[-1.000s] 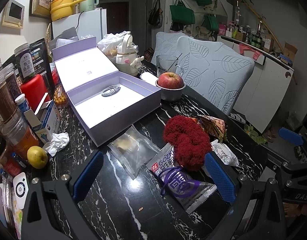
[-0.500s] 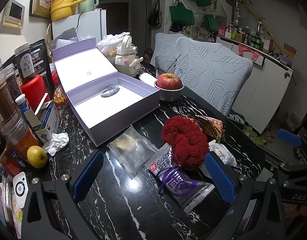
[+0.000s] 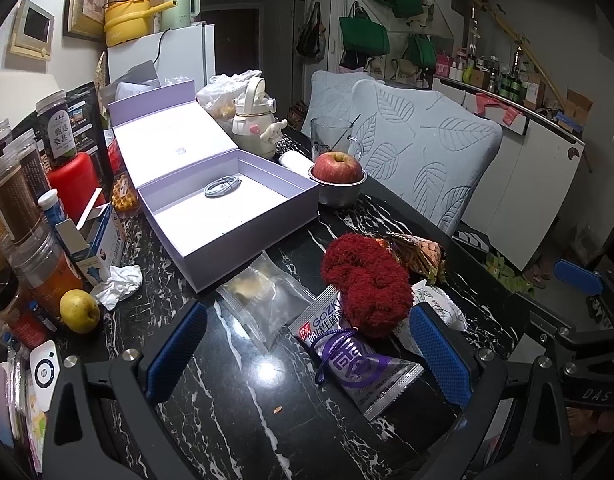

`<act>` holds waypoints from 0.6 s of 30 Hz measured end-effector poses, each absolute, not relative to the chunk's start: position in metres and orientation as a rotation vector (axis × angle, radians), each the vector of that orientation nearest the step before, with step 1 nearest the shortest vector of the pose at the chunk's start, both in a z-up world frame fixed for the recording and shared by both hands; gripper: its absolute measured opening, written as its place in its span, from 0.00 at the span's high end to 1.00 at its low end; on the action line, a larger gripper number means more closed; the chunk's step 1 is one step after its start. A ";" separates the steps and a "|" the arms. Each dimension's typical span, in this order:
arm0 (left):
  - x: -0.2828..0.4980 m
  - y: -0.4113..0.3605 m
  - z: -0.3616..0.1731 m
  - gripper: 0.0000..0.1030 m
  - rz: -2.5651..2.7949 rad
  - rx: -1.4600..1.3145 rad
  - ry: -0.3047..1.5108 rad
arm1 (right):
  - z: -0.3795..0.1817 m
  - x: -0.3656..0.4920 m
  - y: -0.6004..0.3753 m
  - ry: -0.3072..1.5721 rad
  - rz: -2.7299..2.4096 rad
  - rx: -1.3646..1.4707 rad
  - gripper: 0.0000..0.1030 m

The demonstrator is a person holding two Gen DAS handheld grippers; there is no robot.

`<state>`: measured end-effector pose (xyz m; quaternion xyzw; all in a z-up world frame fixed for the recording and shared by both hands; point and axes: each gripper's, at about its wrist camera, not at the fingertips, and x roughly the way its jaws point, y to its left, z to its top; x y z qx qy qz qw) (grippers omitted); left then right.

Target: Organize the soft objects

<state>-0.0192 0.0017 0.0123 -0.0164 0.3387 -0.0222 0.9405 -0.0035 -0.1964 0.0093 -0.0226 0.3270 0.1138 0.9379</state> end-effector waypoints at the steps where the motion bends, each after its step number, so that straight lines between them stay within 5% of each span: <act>1: -0.019 0.002 0.013 0.00 -0.045 -0.033 0.691 | 0.009 -0.005 -0.197 0.666 0.233 -0.046 0.00; 18: -0.024 -0.009 0.008 0.00 -0.093 -0.039 0.701 | 0.003 -0.009 -0.205 0.681 0.231 -0.023 0.00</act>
